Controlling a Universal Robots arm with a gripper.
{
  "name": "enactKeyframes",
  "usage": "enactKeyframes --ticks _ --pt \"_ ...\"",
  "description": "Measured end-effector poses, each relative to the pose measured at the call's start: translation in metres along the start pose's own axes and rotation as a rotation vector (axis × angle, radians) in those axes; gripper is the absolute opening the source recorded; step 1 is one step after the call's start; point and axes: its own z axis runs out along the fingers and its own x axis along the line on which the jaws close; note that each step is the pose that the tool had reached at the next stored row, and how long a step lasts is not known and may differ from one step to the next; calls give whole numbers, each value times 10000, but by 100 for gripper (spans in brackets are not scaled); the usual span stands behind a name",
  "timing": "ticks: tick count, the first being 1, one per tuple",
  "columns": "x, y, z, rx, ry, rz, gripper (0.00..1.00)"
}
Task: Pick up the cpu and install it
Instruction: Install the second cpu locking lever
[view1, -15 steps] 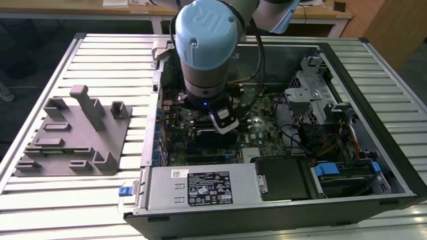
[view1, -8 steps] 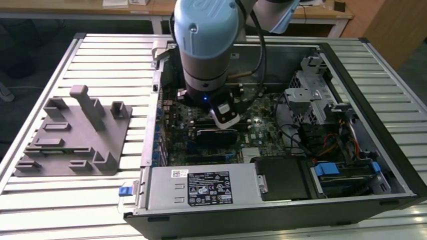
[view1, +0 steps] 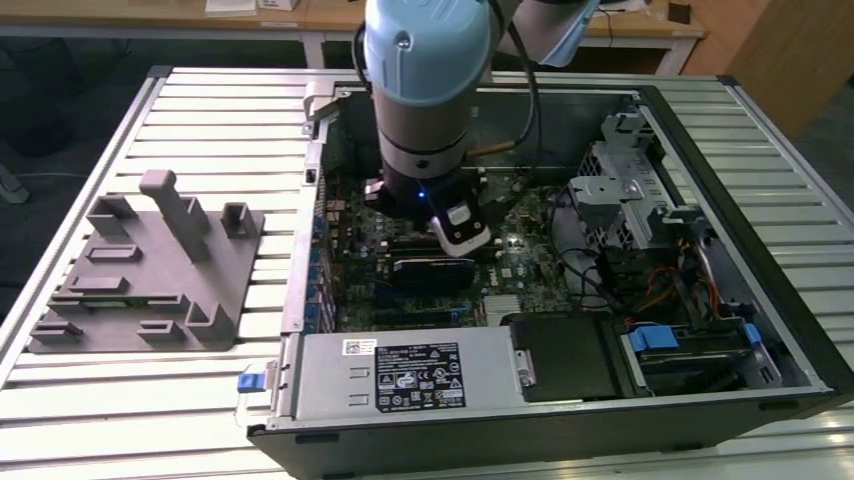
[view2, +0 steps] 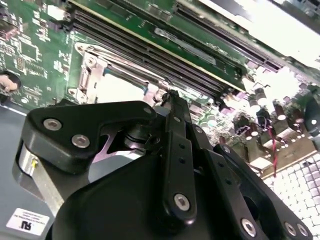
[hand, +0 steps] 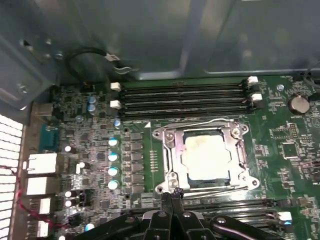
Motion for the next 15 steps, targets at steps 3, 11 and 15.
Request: enactKeyframes --ticks 3,11,15 --pt "-21 44 14 117 -12 5 11" --pt "-61 172 54 505 -43 4 11" --pt "-102 222 71 654 -57 8 11"
